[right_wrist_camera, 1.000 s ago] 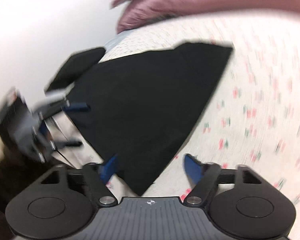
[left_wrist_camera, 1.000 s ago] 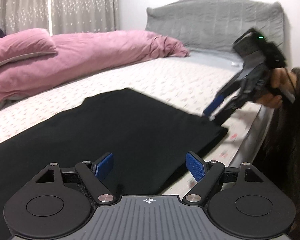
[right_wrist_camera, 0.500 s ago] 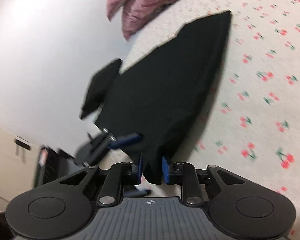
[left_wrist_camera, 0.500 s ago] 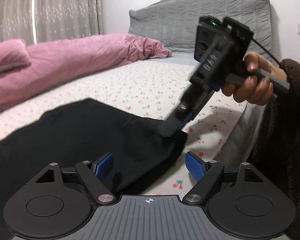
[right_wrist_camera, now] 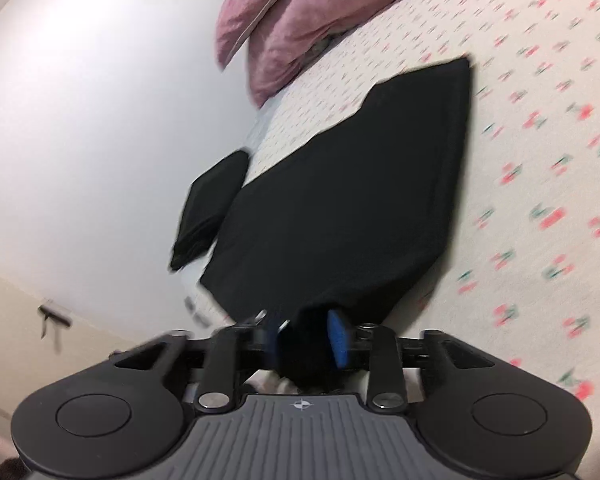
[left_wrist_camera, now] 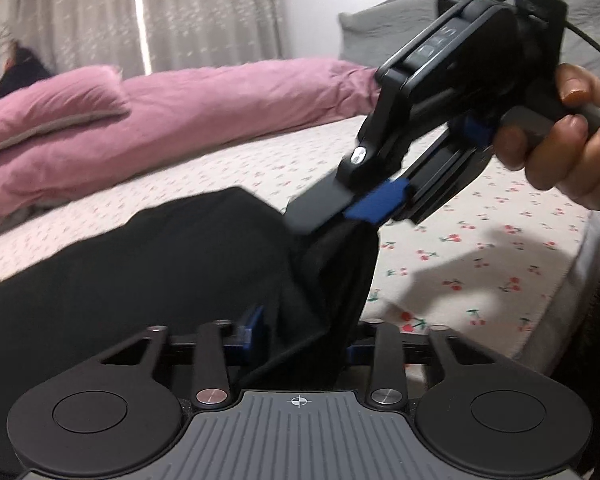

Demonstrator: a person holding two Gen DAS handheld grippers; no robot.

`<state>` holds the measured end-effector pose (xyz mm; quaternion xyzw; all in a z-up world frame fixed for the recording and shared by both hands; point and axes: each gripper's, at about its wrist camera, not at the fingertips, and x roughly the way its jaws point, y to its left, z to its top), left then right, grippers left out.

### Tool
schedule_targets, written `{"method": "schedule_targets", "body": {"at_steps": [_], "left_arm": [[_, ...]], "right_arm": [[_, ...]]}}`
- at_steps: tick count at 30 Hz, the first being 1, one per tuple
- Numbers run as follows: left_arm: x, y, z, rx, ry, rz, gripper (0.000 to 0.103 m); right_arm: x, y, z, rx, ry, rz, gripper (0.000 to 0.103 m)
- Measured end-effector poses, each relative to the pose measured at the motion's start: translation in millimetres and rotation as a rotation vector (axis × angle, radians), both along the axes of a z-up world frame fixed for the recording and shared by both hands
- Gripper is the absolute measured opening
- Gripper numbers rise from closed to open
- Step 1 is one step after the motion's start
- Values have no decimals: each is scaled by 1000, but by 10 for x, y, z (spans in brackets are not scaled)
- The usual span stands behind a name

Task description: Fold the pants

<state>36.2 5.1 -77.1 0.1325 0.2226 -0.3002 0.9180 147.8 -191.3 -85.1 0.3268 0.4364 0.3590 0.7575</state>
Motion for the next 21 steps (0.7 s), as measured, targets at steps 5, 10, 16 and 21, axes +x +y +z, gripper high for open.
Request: {"method": "schedule_targets", "body": {"at_steps": [5, 10, 16, 21], "left_arm": [[-37, 32, 19, -13, -6, 21, 18], [-64, 50, 4, -55, 10, 47, 12], [-92, 79, -8, -113, 26, 85, 7], [-95, 112, -7, -145, 35, 96, 5]], "right_arm": [[156, -144, -81, -176, 4, -167, 55], [357, -162, -261, -107, 41, -228, 54], [564, -68, -277, -94, 37, -267, 42], [779, -121, -359, -42, 72, -330, 20]]}}
